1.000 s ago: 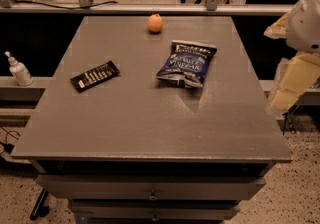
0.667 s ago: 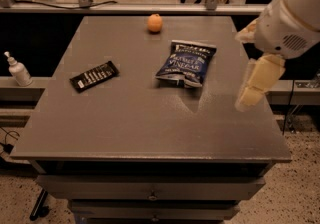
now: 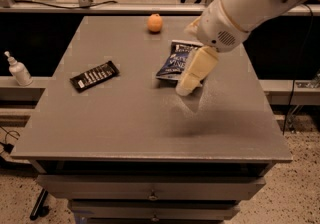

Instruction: Pick rxbar chocolate

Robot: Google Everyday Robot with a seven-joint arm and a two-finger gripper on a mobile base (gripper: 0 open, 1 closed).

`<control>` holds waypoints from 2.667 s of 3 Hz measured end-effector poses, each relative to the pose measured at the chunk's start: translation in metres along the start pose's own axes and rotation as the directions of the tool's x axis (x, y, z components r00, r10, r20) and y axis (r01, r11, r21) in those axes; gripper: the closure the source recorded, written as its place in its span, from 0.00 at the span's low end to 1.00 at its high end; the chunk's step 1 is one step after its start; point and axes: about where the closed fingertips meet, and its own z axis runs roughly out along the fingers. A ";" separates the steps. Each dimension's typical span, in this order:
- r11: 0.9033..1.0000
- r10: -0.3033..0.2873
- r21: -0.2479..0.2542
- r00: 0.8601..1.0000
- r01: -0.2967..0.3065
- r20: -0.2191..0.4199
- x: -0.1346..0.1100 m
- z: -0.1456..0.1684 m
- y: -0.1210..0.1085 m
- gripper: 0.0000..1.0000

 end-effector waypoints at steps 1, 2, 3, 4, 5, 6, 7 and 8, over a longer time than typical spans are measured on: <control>0.999 -0.034 0.001 0.993 0.034 0.110 -0.057 0.033 -0.004 0.00; 0.999 -0.034 0.001 0.993 0.034 0.110 -0.057 0.033 -0.004 0.00; 0.999 -0.040 0.006 0.985 0.040 0.167 -0.074 0.054 -0.011 0.00; 0.999 -0.052 0.010 0.972 0.051 0.229 -0.100 0.094 -0.024 0.00; 0.998 -0.063 0.017 0.962 0.060 0.267 -0.119 0.134 -0.036 0.00; 0.998 -0.059 0.012 0.957 0.057 0.283 -0.130 0.171 -0.042 0.00; 0.999 -0.037 0.009 0.956 0.036 0.290 -0.133 0.196 -0.046 0.00; 1.000 -0.015 0.003 0.957 0.015 0.290 -0.132 0.213 -0.049 0.00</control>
Offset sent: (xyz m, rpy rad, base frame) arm 0.0100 0.0495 0.0029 0.0757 -0.0195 0.0385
